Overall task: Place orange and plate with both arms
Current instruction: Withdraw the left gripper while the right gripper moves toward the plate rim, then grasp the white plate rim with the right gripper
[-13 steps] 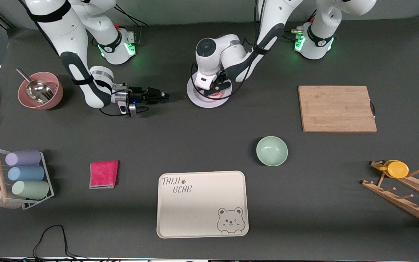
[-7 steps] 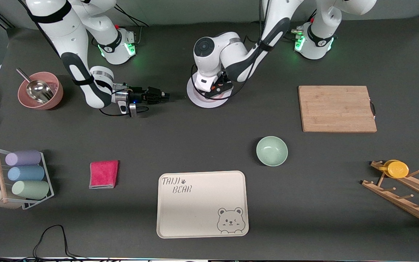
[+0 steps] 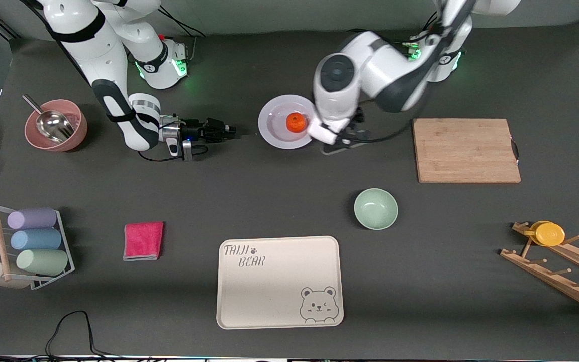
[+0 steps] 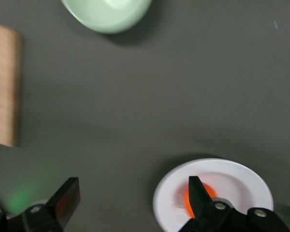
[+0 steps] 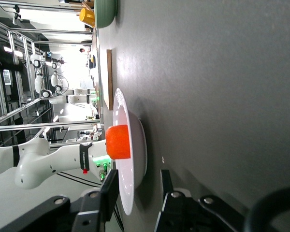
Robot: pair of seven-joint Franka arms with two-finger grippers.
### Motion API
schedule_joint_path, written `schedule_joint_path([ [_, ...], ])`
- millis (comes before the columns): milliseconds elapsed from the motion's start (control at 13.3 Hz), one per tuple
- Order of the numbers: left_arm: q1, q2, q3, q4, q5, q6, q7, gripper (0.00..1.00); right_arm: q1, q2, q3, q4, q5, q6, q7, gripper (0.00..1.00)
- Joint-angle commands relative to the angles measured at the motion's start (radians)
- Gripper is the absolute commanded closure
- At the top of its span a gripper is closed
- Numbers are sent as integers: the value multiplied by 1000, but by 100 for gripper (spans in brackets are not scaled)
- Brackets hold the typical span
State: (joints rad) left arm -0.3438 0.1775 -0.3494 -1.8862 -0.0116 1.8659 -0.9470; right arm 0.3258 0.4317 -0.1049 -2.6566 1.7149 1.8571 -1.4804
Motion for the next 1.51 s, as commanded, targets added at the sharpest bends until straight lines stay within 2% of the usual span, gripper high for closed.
schedule_joint_path([
  [0,3,-113,163,-27,-51,-95,260,0,7,30,11,6,25,-10,-40,58],
  [302,5,-205,399,-27,-41,-154,541,0,7,30,77,7,69,-7,-63,58],
  [452,6,-219,521,-16,-31,-166,685,0,12,30,117,7,107,0,-72,58],
  [528,9,-216,562,4,-19,-174,736,0,13,30,128,11,114,7,-72,58],
  [679,25,-207,595,60,74,-220,772,0,12,33,152,14,121,31,-92,58],
  [829,106,-184,577,132,91,-266,781,0,19,54,183,27,178,40,-119,58],
  [980,208,-147,506,195,90,-307,842,0,50,76,192,44,233,40,-123,58],
  [1131,310,-141,420,202,82,-318,852,0,53,91,206,58,245,42,-123,58],
  [1433,284,-131,412,203,91,-344,852,0,55,114,223,86,252,59,-123,58],
])
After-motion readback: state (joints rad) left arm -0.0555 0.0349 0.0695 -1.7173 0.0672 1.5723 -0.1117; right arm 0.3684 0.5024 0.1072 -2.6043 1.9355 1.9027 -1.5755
